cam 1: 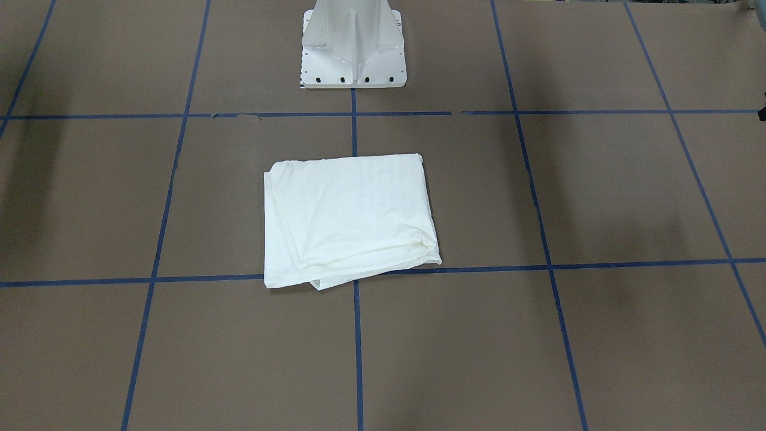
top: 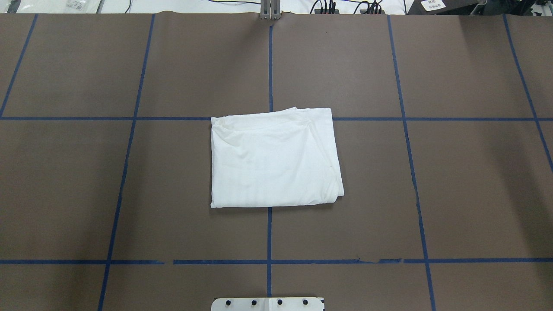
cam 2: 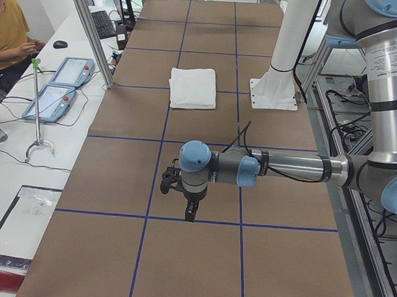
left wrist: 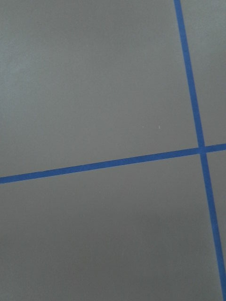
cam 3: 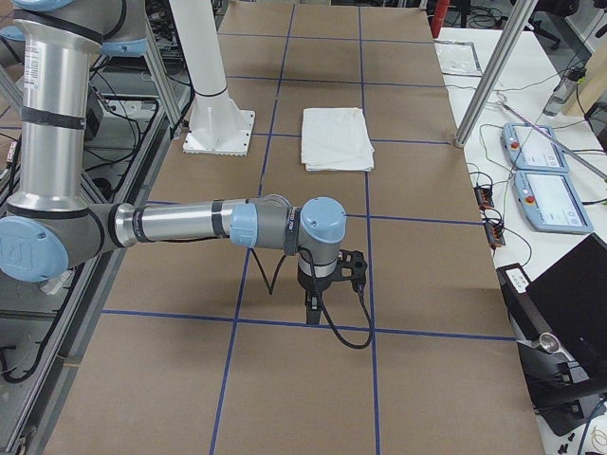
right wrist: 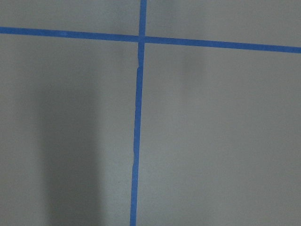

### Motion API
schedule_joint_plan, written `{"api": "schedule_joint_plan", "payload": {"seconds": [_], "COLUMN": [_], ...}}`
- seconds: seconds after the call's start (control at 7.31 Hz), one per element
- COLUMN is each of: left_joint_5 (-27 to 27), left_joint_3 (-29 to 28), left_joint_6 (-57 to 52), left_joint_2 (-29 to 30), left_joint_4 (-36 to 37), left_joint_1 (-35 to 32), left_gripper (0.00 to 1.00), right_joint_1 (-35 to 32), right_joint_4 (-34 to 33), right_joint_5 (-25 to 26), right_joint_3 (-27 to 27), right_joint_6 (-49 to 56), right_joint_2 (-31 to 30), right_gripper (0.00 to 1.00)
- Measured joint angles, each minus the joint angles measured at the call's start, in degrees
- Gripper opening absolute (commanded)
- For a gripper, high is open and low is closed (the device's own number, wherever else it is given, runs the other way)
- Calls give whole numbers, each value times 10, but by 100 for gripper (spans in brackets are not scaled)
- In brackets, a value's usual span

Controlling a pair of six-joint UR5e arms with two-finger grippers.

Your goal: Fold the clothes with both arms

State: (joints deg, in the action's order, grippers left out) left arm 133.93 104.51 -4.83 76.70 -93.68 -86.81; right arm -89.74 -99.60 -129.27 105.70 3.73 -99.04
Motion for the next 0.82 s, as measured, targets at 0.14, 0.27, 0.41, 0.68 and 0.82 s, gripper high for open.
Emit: {"api": "schedule_joint_plan", "payload": {"seconds": [0.14, 0.27, 0.41, 0.68, 0.82], "left_joint_5": [-1, -1, -1, -3, -4], "left_joint_3": [-2, 0, 2, 2, 2], "left_joint_6": [0, 1, 1, 1, 1], "left_joint_2": [1, 2, 2, 2, 2], "left_joint_4": [-16, -24, -28, -30, -30], "left_joint_1": [0, 0, 1, 1, 1], "left_gripper": [100, 100, 100, 100, 100], "right_joint_1": [0, 0, 0, 0, 0], "right_joint_4": [0, 0, 0, 0, 0], "right_joint_5": [-1, -1, -2, -3, -3], "right_joint_3": [0, 1, 1, 1, 1], "right_joint_6": [0, -1, 0, 0, 0], "right_joint_2": [0, -1, -1, -1, -1], "right_gripper": [100, 100, 100, 100, 100]}}
